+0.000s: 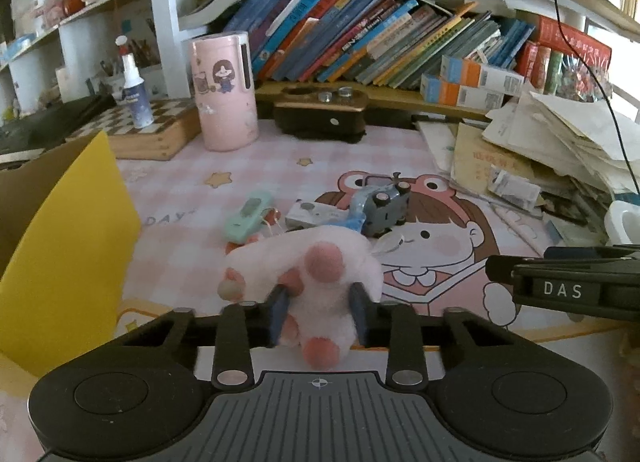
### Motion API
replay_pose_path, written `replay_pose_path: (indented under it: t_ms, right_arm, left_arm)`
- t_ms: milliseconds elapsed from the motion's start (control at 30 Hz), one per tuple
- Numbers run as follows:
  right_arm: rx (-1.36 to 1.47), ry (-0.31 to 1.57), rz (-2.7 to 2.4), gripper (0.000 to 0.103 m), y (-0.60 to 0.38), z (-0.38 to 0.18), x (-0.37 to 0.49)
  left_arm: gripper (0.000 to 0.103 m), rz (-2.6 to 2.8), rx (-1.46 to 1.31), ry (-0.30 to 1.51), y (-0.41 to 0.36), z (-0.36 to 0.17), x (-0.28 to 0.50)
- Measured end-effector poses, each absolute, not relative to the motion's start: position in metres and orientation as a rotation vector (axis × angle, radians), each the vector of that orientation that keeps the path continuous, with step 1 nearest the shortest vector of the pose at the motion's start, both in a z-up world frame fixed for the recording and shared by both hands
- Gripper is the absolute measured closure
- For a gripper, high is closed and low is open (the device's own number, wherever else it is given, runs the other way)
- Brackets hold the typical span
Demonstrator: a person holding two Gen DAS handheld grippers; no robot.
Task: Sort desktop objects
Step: 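Lift the pink plush toy with the left gripper while the right gripper approaches the blue bag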
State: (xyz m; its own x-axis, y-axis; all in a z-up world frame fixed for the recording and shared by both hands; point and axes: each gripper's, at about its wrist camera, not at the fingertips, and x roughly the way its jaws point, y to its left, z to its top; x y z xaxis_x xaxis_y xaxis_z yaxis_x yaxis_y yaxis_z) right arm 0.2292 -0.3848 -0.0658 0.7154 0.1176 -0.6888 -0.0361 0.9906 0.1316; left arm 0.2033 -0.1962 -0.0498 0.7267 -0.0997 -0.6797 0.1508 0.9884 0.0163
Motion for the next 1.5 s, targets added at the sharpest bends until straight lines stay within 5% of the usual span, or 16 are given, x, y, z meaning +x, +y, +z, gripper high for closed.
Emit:
replay_pose_path:
  t_ms: [233,333,367,400,500,1200,1500]
  right_arm:
    - [0.109,0.756,0.118,0.039,-0.377,-0.063,0.224]
    - [0.106,0.754,0.125,0.039,-0.376,-0.061,0.223]
    - [0.105,0.755,0.127,0.039,-0.376,-0.061,0.222]
    - [0.103,0.756,0.127,0.039,-0.376,-0.061,0.222]
    - [0.105,0.756,0.124,0.039,-0.376,-0.061,0.223]
    - [0.114,0.793,0.126,0.038,-0.377,-0.069,0.241]
    - [0.083,0.804,0.16,0.037,-0.369,-0.068,0.248]
  left_arm:
    - [0.087,-0.102,0.068,0.757,-0.186,-0.047,0.196]
    - [0.055,-0.082,0.051,0.764,-0.184,-0.047,0.197]
    - [0.033,-0.078,0.044,0.76,-0.183,-0.046,0.196]
    - [0.024,-0.074,0.039,0.75,-0.183,-0.045,0.195]
    - [0.016,-0.087,0.052,0.745,-0.186,-0.044,0.198]
    - [0.009,-0.036,0.184,0.872,-0.203,-0.079,0.248]
    - [0.023,-0.023,0.087,0.859,-0.181,-0.071,0.242]
